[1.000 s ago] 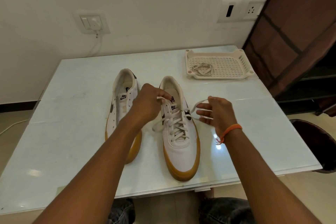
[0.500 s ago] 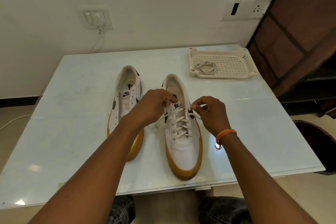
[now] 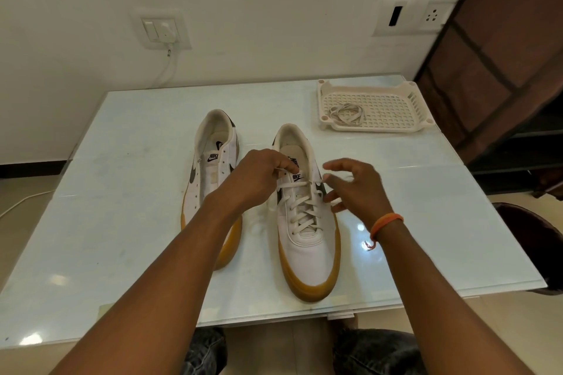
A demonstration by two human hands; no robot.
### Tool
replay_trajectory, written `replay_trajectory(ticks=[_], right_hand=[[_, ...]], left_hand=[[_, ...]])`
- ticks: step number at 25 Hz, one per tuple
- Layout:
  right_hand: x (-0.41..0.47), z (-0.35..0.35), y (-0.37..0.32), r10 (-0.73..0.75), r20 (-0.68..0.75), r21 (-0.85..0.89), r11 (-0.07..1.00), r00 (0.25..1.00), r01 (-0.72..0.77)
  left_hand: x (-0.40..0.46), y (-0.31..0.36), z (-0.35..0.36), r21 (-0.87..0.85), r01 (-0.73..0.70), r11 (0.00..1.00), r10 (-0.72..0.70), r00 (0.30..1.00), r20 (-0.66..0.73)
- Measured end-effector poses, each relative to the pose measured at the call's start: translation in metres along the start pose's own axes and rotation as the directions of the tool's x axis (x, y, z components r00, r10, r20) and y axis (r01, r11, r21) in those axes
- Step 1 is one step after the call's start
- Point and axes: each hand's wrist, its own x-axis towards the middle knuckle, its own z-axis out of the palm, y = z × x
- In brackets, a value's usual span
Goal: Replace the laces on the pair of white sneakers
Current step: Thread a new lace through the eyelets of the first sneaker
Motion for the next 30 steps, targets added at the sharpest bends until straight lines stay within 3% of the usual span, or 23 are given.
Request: replay_trajectory(ticks=[2, 5, 11, 14, 21, 30], right_hand=[[-0.003, 0.008, -0.001, -0.061, 0.064, -0.104, 0.992, 0.996, 0.067], [-0.002, 0.007, 0.002, -0.070, 0.046, -0.150, 0.986, 0.997, 0.076], [0.012, -0.026, 0.012, 0.102, -0.189, 0.096, 0.992, 0.977, -0.085], [0.015, -0.032, 0.017, 0.137, -0.263, 0.121, 0.987, 0.955, -0.108], [0.004, 0.000, 0.006, -0.084, 0.051, -0.072, 0.994, 0.995, 0.087], [0.004, 0.000, 0.008, -0.161, -0.052, -0.130, 0.980, 0.986, 0.153]], left_hand=[[0.001, -0.001, 0.000, -0.005, 0.002, 1.000, -0.002, 1.000, 0.001], [0.001, 0.000, 0.000, -0.012, 0.003, 1.000, -0.003, 1.000, 0.005], [0.002, -0.002, 0.000, -0.031, 0.022, 0.999, -0.022, 0.999, 0.023], [0.002, -0.001, 0.000, -0.025, 0.020, 0.999, -0.019, 1.000, 0.024], [-0.005, 0.009, -0.005, -0.026, 0.014, 1.000, -0.014, 1.000, 0.007], [-0.012, 0.022, -0.010, 0.087, -0.026, 0.996, 0.021, 0.998, 0.059]])
